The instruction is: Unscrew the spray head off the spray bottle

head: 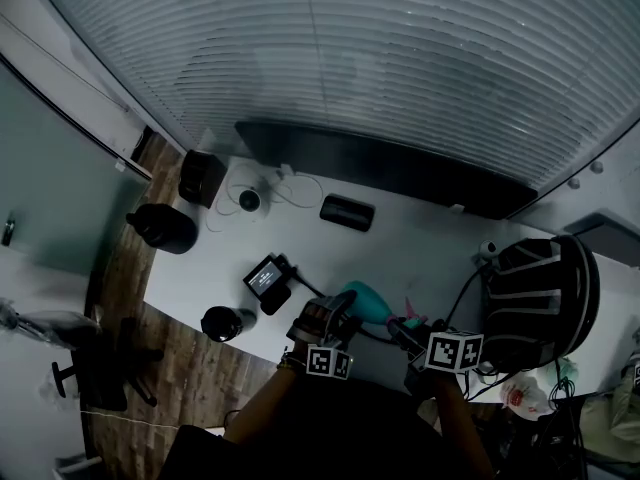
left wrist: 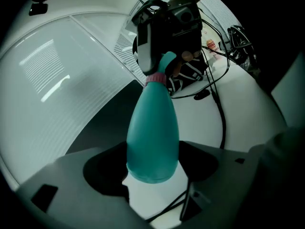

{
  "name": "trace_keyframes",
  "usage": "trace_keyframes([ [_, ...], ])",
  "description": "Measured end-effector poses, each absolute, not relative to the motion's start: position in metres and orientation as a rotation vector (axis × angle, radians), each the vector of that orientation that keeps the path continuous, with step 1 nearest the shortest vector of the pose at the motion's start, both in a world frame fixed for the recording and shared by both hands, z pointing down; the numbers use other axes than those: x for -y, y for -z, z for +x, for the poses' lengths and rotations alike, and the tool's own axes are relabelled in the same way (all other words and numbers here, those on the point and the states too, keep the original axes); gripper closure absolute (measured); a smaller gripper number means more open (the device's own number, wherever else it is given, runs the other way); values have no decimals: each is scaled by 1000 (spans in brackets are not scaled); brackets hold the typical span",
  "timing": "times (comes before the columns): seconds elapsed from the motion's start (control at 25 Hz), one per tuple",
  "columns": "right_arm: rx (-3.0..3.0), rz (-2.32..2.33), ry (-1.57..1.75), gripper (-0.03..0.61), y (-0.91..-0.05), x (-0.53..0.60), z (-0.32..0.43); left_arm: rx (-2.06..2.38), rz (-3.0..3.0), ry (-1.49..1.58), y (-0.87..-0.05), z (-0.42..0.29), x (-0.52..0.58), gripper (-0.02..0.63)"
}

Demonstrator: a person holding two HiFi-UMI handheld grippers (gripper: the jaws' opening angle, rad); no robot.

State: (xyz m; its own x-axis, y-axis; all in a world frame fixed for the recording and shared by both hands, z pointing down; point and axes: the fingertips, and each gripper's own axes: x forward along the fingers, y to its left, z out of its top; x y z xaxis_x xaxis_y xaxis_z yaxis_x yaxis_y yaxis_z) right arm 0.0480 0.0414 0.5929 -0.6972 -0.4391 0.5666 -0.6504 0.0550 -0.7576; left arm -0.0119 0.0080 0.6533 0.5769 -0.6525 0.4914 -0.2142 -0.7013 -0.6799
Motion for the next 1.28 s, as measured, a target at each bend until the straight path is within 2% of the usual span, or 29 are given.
trace_keyframes([
  [0.2,2125,1099,-1161,451,-592,-43,41,-685,-2272,1017,-657,-15,-9,270],
  [0.4,2136,1068,-916,451,-588,-44,41,-637,-2364,991,-659,-12,-14,270],
  [0.6,2154,963,-650,451,-580,-55,37,-398,-2700,932,-670,6,-42,270],
  [0.76,2120,822,-162,451,-572,-64,27,-249,-3034,838,-670,11,-68,270],
  [0.84,2086,761,-18,451,-570,-67,20,-211,-3097,826,-669,10,-74,270],
  [1.28,2194,830,-101,463,-553,-58,11,-209,-3204,814,-677,5,-80,270],
])
